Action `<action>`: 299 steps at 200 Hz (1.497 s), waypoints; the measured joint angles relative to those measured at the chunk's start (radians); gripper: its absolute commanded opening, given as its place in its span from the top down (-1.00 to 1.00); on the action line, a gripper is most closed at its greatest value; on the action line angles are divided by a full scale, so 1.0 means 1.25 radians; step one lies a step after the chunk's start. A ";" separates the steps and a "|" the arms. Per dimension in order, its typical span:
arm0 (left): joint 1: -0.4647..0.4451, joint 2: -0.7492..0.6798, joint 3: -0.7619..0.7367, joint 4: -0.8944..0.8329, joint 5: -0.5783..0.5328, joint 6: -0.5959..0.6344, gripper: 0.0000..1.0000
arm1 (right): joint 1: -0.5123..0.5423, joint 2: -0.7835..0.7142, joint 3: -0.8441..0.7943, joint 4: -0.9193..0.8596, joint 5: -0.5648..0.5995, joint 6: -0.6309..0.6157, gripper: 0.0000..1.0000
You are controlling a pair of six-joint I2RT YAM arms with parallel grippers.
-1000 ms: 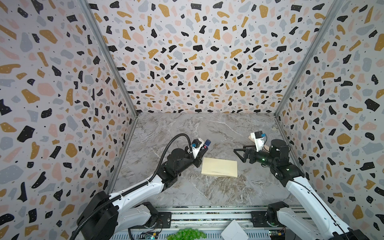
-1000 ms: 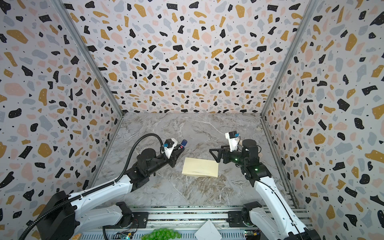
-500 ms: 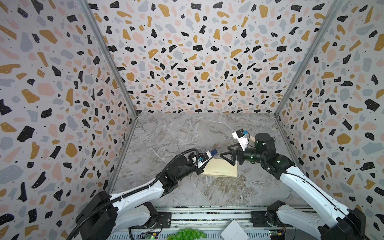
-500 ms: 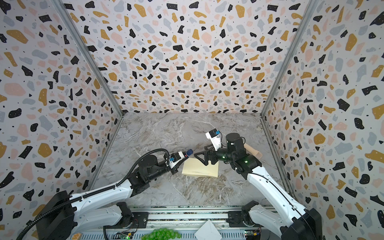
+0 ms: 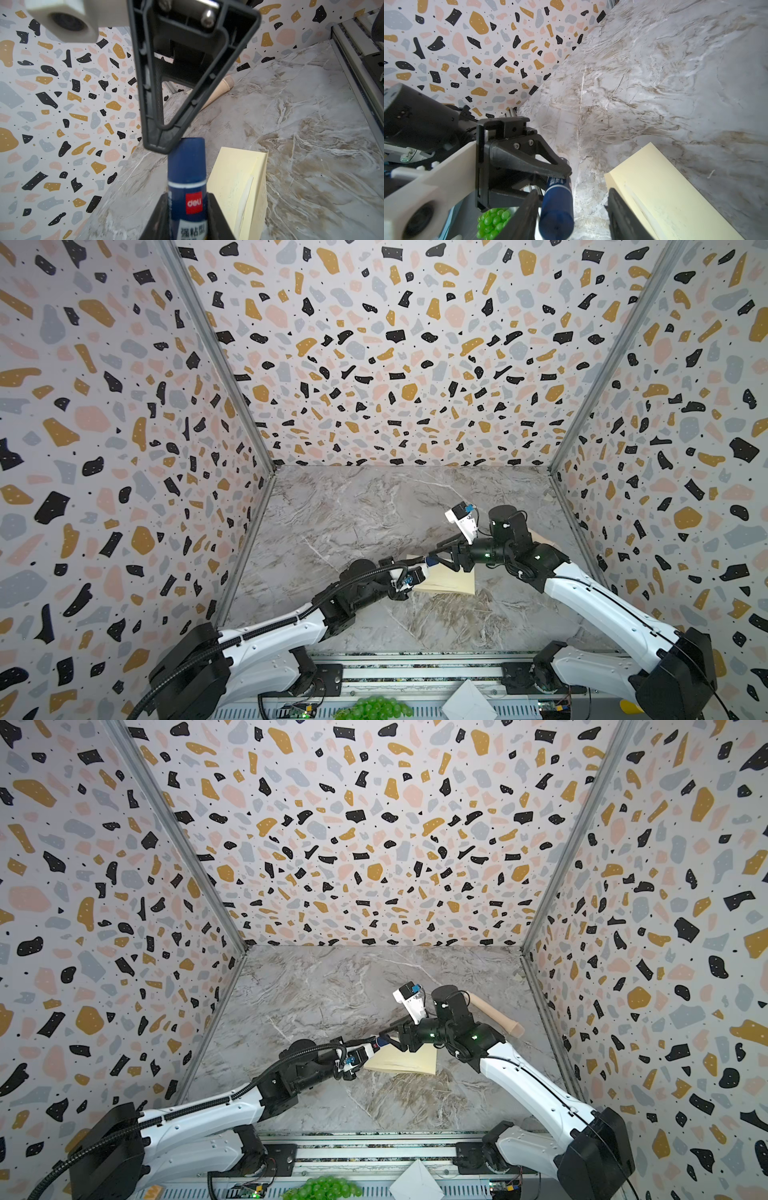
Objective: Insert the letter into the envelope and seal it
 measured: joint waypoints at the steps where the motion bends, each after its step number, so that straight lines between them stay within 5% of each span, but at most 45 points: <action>1: 0.000 0.000 0.000 0.000 0.000 0.000 1.00 | 0.000 0.001 0.000 0.000 -0.001 0.000 -0.01; 55: -0.003 -0.003 0.000 -0.001 -0.010 0.018 1.00 | 0.014 0.010 0.000 -0.001 -0.011 -0.001 0.20; 81: -0.004 -0.003 0.000 -0.009 -0.012 0.020 1.00 | 0.021 0.010 0.000 -0.002 -0.013 -0.004 0.45; 165: -0.005 -0.013 0.000 -0.033 -0.012 0.021 1.00 | 0.036 0.015 0.000 -0.034 0.005 -0.020 0.29; 231: -0.005 -0.013 0.000 -0.039 -0.008 0.020 1.00 | 0.039 0.014 0.000 -0.038 0.005 -0.034 0.98; 299: -0.005 -0.002 0.009 -0.022 0.052 -0.007 1.00 | 0.041 0.000 0.063 -0.174 0.012 -0.267 1.00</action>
